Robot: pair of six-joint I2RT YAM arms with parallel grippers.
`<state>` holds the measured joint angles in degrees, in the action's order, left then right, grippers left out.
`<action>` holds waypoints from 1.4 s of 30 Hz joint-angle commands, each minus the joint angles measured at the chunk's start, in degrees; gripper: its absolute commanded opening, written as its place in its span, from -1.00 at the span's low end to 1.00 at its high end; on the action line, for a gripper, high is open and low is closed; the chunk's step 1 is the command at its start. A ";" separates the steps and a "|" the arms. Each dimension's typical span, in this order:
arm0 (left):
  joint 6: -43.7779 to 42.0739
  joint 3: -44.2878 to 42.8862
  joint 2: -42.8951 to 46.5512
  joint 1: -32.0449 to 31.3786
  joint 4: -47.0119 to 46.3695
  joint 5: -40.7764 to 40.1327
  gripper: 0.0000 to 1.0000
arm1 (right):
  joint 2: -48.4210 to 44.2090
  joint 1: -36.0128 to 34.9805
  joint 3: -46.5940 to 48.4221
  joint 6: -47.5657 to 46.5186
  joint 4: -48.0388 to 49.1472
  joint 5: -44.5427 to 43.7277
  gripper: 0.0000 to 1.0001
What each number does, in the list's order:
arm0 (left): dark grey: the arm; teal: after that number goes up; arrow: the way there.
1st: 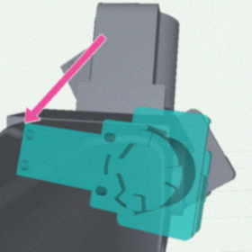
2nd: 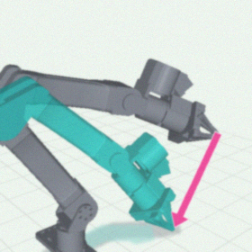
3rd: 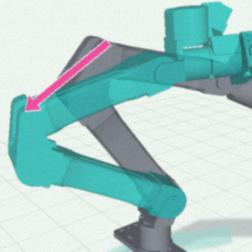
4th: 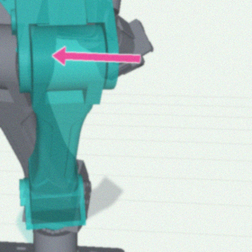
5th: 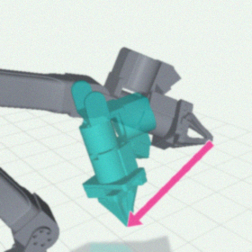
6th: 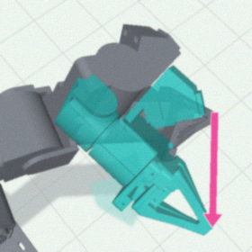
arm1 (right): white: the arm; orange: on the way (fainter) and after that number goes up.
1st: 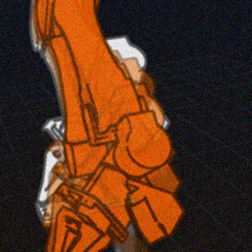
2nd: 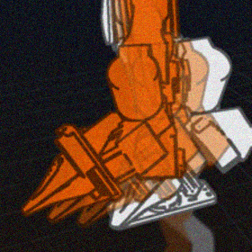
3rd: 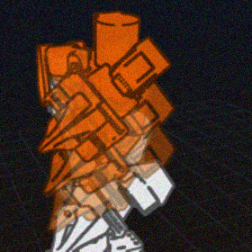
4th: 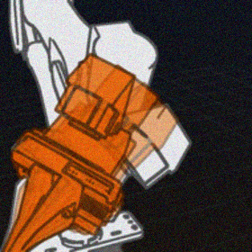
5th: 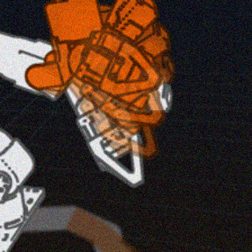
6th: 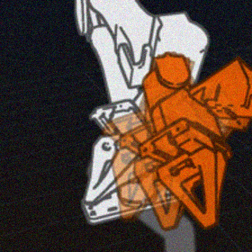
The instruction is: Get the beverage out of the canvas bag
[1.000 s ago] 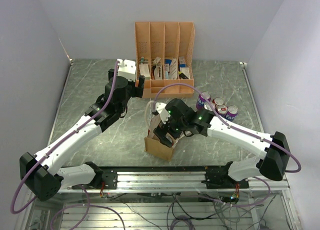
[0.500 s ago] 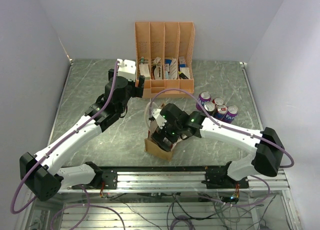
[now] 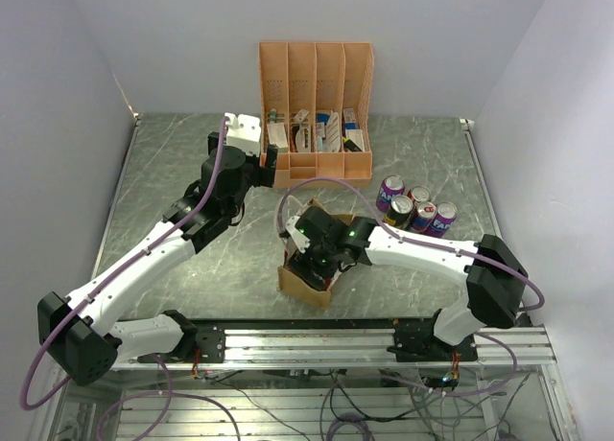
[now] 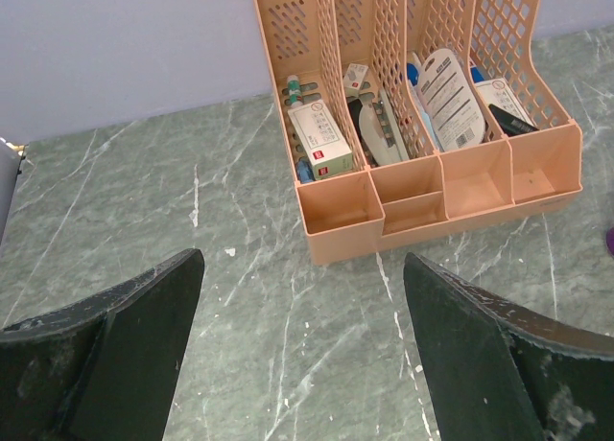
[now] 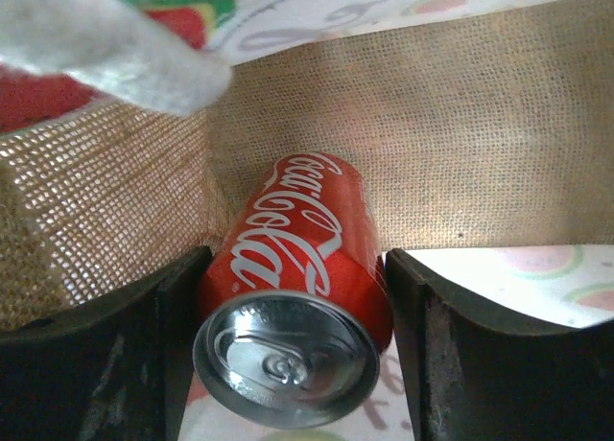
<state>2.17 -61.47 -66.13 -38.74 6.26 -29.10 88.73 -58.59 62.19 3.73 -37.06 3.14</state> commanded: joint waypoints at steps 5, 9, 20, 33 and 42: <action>0.80 -2.16 -0.01 -0.28 -0.60 0.80 0.91 | 2.11 -0.50 -0.15 -0.66 -2.42 -2.58 -0.03; 0.81 -2.16 0.03 -0.21 -0.56 0.80 0.91 | -0.21 -0.51 -0.33 -0.66 -1.69 -1.71 -0.35; 0.90 -2.16 -0.08 -0.28 -0.55 0.98 0.91 | -6.44 -0.39 -1.10 1.68 2.81 -4.73 -0.89; 0.98 -2.16 0.20 -0.28 -0.54 1.10 0.91 | -8.72 6.86 -1.17 7.64 8.33 1.11 -1.00; 1.08 -2.16 0.73 -0.23 -0.53 1.11 0.91 | -14.56 21.33 -4.07 13.18 15.01 24.50 -1.00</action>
<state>2.42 -61.47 -66.13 -38.74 6.26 -28.99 78.30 -41.45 58.50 13.34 -28.91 14.24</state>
